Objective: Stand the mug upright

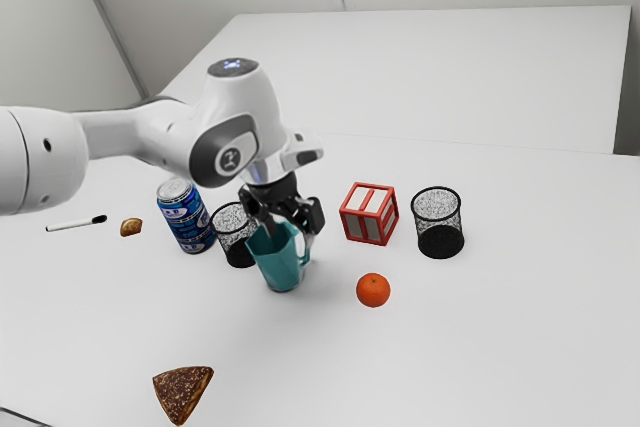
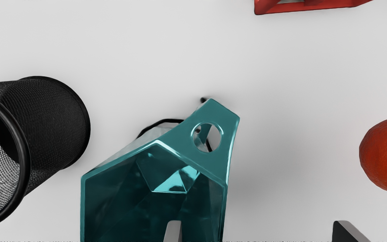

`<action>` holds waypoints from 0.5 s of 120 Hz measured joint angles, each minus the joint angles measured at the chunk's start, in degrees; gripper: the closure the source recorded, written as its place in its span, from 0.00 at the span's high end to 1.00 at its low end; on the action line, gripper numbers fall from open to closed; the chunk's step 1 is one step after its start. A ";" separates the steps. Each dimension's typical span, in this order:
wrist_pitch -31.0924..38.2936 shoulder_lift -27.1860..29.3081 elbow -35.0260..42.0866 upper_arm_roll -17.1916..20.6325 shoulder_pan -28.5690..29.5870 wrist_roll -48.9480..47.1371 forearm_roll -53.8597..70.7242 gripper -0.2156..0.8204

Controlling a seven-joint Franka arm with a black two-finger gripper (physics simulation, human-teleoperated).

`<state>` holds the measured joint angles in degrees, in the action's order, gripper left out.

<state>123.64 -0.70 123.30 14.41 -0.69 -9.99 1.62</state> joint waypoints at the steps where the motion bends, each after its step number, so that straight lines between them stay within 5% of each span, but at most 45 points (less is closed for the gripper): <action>1: -0.02 0.11 -0.09 0.00 0.00 -0.02 -0.01 0.67; 60: -8.40 -0.33 -18.45 -4.21 -4.03 2.14 1.22 0.78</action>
<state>115.24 -1.03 104.84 10.20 -4.72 -7.85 2.84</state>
